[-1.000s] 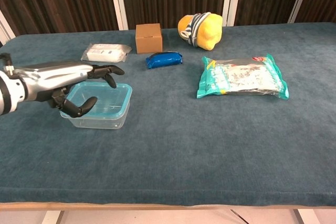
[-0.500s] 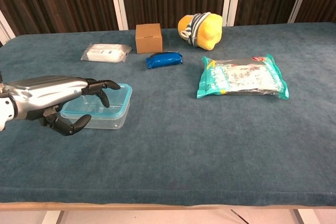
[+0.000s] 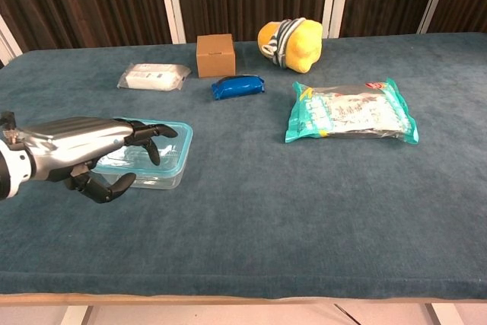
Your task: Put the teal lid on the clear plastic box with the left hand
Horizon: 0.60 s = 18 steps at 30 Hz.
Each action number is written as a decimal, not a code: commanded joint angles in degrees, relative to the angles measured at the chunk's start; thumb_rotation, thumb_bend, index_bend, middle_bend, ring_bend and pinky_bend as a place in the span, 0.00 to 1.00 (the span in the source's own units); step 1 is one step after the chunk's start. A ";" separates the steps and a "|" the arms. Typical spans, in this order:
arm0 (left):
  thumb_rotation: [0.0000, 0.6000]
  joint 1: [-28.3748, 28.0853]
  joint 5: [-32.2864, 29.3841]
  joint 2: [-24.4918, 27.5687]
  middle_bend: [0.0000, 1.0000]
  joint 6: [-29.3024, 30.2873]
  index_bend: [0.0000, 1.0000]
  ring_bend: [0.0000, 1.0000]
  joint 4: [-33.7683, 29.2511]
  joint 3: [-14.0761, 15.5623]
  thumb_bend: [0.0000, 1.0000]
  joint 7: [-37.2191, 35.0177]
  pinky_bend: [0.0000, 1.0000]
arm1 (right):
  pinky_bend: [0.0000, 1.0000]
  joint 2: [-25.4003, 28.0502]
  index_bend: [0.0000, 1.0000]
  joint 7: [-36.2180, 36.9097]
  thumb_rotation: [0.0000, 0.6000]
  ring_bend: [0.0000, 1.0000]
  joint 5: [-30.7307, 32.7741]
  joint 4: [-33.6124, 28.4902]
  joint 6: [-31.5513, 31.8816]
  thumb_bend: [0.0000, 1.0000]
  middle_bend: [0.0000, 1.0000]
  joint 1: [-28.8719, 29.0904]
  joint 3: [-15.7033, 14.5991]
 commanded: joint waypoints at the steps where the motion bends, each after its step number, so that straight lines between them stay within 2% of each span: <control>1: 1.00 0.02 0.41 -0.16 0.26 0.30 0.00 0.05 0.04 -0.24 0.60 0.05 0.00 | 0.00 0.00 0.00 -0.03 1.00 0.00 0.05 -0.01 -0.01 0.03 0.00 0.00 0.02; 11: 1.00 2.87 8.32 3.48 0.24 6.18 0.00 0.06 -2.68 -2.14 0.61 -3.91 0.00 | 0.00 0.00 0.00 -0.16 1.00 0.00 0.04 -0.12 -0.26 0.03 0.00 0.06 -0.03; 14: 1.00 3.51 8.65 3.82 0.25 7.21 0.00 0.07 -0.71 -2.11 0.63 -2.91 0.00 | 0.00 0.06 0.00 -0.09 1.00 0.00 -0.07 -0.13 0.02 0.03 0.00 -0.04 -0.05; 18: 1.00 4.67 6.95 1.78 0.26 7.12 0.00 0.09 4.74 -2.00 0.66 -3.15 0.00 | 0.00 0.17 0.00 0.09 1.00 0.00 -0.36 -0.06 0.29 0.03 0.00 -0.11 -0.16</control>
